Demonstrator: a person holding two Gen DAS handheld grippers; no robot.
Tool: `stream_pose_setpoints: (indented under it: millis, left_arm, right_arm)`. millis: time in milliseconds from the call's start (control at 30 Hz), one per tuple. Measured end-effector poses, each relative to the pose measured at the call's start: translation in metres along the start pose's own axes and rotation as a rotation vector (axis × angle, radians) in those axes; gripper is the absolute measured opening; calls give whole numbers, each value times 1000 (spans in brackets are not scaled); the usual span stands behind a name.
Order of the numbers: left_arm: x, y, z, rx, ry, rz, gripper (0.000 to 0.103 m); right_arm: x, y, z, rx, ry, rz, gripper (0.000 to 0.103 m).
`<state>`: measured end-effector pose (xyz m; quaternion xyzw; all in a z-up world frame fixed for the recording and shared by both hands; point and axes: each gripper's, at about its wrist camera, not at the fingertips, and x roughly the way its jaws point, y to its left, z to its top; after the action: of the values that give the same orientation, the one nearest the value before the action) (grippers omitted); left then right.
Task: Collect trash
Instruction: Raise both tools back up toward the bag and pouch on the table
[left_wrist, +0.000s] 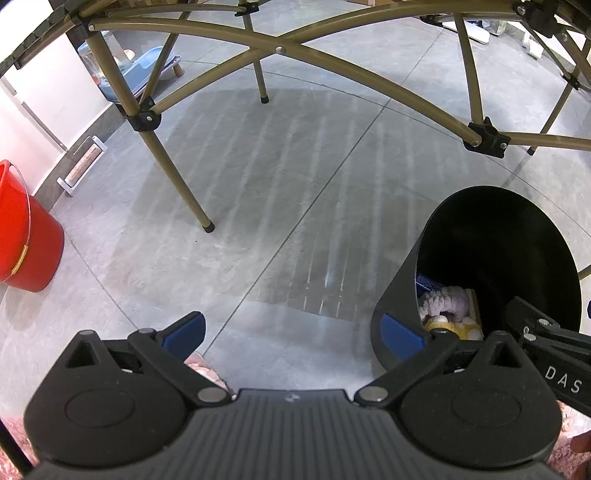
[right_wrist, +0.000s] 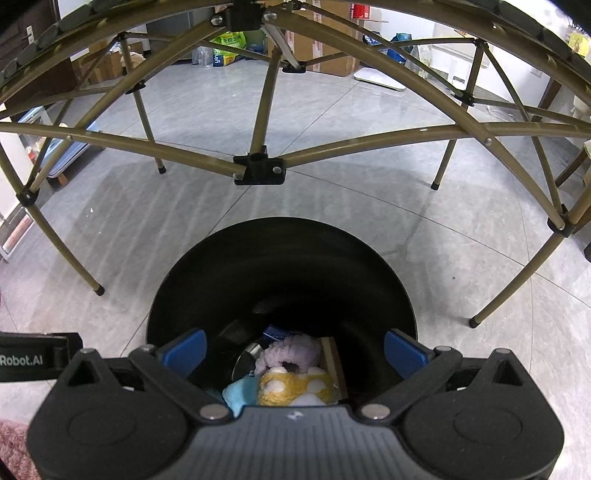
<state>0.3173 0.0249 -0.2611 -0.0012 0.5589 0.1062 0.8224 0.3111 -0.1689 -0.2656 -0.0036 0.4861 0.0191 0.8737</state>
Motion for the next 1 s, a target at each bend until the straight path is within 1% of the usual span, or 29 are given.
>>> stream_pose_setpoints:
  millis: [433, 533, 700, 833, 1000]
  left_arm:
    - [-2, -2, 1, 0, -8, -6, 103]
    - [-7, -2, 2, -4, -23, -16, 103]
    - [-22, -2, 3, -5, -114, 11, 103]
    - [-33, 0, 6, -33, -173, -9, 103]
    - [-53, -4, 5, -42, -281, -22, 103]
  right_arm:
    - [-2, 1, 1, -3, -8, -1, 103]
    - [-9, 1, 3, -9, -30, -5, 103]
    - [-20, -1, 8, -9, -73, -5, 103]
    - [-30, -8, 12, 9, -102, 0, 103]
    - [-49, -15, 17, 30, -160, 15, 103]
